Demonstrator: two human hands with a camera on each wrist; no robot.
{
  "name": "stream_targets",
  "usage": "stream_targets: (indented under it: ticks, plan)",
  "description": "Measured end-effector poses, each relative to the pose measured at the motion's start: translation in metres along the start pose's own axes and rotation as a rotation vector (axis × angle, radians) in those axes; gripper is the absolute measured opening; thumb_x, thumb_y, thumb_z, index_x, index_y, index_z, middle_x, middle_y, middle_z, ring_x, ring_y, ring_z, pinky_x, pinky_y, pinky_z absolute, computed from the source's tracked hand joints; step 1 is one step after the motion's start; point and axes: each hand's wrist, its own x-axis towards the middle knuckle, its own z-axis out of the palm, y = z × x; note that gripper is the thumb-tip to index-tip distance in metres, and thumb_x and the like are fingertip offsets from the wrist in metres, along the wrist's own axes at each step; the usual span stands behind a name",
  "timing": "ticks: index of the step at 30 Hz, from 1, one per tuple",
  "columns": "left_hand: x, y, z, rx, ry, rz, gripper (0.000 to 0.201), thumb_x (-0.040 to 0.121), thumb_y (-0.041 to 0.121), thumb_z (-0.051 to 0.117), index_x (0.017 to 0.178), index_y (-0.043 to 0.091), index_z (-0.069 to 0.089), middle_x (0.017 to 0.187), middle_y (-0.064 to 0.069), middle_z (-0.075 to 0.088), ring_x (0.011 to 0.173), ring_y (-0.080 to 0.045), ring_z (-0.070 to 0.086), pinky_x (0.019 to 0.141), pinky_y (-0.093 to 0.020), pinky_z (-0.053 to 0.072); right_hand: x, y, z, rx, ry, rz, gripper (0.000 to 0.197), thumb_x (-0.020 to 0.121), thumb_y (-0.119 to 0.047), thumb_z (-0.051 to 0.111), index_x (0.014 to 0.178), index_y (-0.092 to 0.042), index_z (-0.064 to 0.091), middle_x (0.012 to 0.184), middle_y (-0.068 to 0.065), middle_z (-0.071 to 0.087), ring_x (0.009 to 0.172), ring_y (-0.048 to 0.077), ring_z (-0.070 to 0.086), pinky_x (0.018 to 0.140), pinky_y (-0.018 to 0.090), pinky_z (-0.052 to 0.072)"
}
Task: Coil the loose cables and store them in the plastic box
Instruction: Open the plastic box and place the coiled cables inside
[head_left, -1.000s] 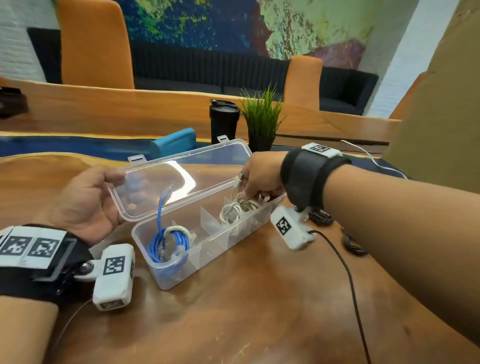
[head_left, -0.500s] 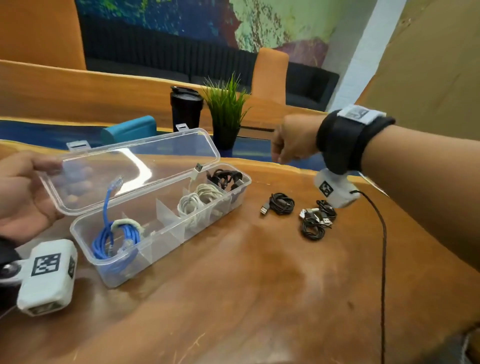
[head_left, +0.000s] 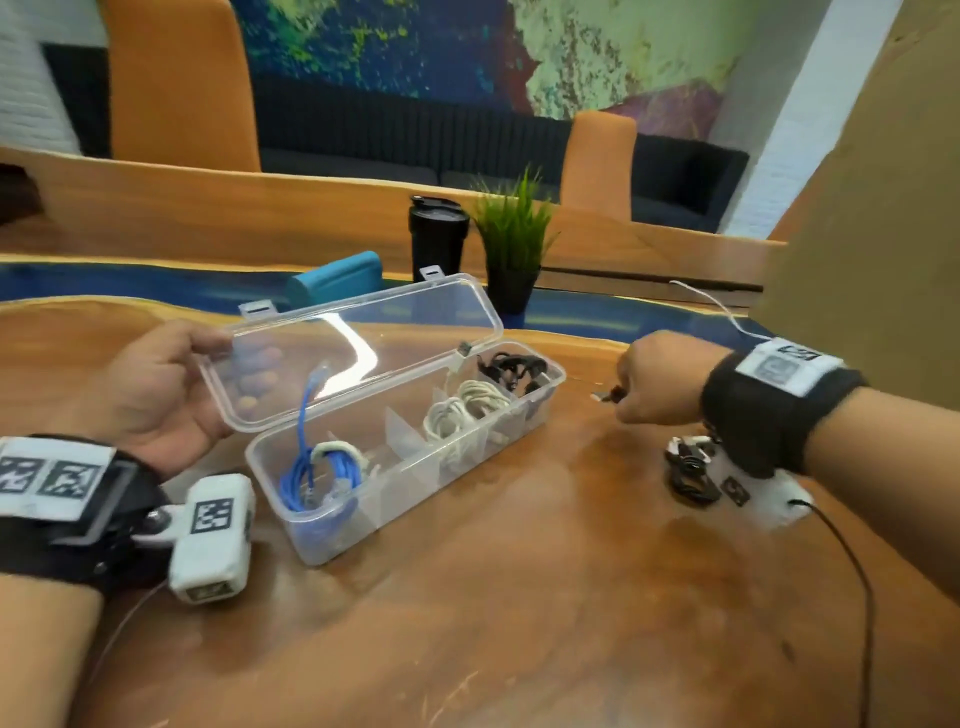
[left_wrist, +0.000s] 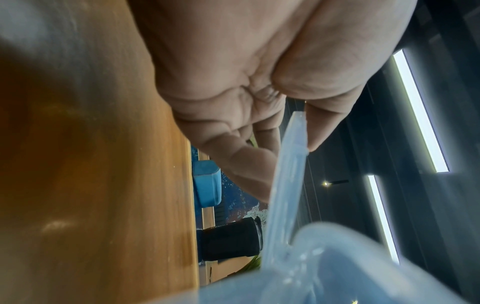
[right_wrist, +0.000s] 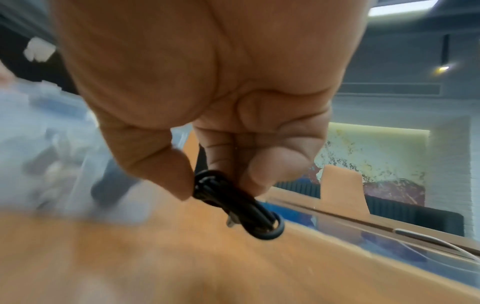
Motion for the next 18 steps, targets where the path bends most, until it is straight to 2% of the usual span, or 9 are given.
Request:
stream_targets:
  ticks: [1,2,4,6,7,8,11,14,18]
  plan:
    - [-0.090,0.063,-0.105,-0.174,-0.015,-0.048,0.040,0.067,0.026,0.052,0.095,0.006,0.073,0.078,-0.004,0.075,0.053,-0.013,0.067,0.041,-0.019,0.050,-0.006,0.001,-0.012,0.061,0.059,0.011,0.023,0.085,-0.040,0.063,0.089,-0.019,0.069,0.081,0.002,0.065,0.075,0.017,0.060,0.069,0.035,0.056]
    - [-0.109,0.044,-0.021,-0.220,0.081,0.009,0.040,0.064,0.026,0.051,0.086,0.004,0.076,0.072,-0.004,0.074,0.049,-0.013,0.066,0.040,-0.018,0.048,-0.013,0.000,-0.025,0.217,0.109,0.016,0.020,0.087,-0.036,0.063,0.086,-0.017,0.069,0.079,0.004,0.066,0.072,0.019,0.060,0.066,0.035,0.054]
    - [-0.110,0.063,-0.010,-0.087,-0.044,-0.045,0.035,0.069,0.021,0.047,0.061,0.007,0.078,0.065,-0.004,0.074,0.046,-0.012,0.067,0.036,-0.018,0.046,-0.030,-0.010,-0.050,0.742,0.162,-0.046,0.014,0.090,-0.019,0.062,0.082,-0.008,0.067,0.074,0.010,0.065,0.064,0.021,0.057,0.058,0.035,0.048]
    - [-0.094,0.048,-0.008,-0.092,-0.020,-0.052,0.051,0.088,0.014,0.040,0.053,0.008,0.076,0.064,-0.005,0.074,0.047,-0.013,0.068,0.035,-0.019,0.046,-0.043,-0.032,-0.066,1.164,0.123,-0.185,0.011,0.091,-0.005,0.057,0.081,-0.004,0.063,0.066,0.011,0.061,0.057,0.018,0.052,0.055,0.032,0.043]
    - [-0.091,0.052,-0.018,-0.109,-0.001,-0.076,0.059,0.096,0.014,0.036,0.053,0.008,0.076,0.065,-0.005,0.074,0.047,-0.013,0.068,0.036,-0.020,0.047,-0.047,-0.046,-0.071,1.259,0.090,-0.249,0.010,0.090,-0.003,0.056,0.084,-0.004,0.063,0.064,0.009,0.062,0.055,0.016,0.053,0.054,0.032,0.043]
    - [-0.095,0.057,-0.022,-0.132,0.050,-0.095,0.063,0.099,0.016,0.033,0.054,0.008,0.076,0.066,-0.005,0.074,0.048,-0.013,0.068,0.036,-0.020,0.047,-0.049,-0.061,-0.074,1.284,0.053,-0.305,0.008,0.090,-0.003,0.056,0.089,-0.002,0.064,0.065,0.009,0.064,0.056,0.016,0.054,0.054,0.032,0.045]
    - [-0.094,0.049,-0.021,-0.096,-0.004,-0.042,0.065,0.101,0.016,0.032,0.054,0.010,0.077,0.066,-0.005,0.074,0.049,-0.012,0.068,0.037,-0.019,0.048,-0.042,-0.113,-0.069,1.175,-0.050,-0.390,0.015,0.090,-0.007,0.060,0.098,0.004,0.066,0.080,0.015,0.069,0.062,0.019,0.058,0.052,0.029,0.050]
    - [-0.096,0.050,-0.022,-0.099,-0.010,-0.039,0.063,0.102,0.016,0.034,0.056,0.010,0.077,0.066,-0.004,0.074,0.049,-0.011,0.068,0.040,-0.019,0.049,-0.026,-0.154,-0.053,0.843,-0.087,-0.380,0.015,0.091,-0.020,0.062,0.094,-0.009,0.072,0.085,0.010,0.072,0.064,0.015,0.061,0.051,0.022,0.051]
    - [-0.089,0.047,-0.027,-0.077,-0.054,-0.026,0.060,0.101,0.015,0.035,0.060,0.010,0.078,0.064,-0.003,0.073,0.046,-0.009,0.065,0.041,-0.018,0.049,-0.012,-0.172,-0.045,0.563,-0.033,-0.459,0.012,0.087,-0.030,0.068,0.092,-0.023,0.077,0.081,-0.002,0.073,0.070,0.013,0.064,0.065,0.029,0.055]
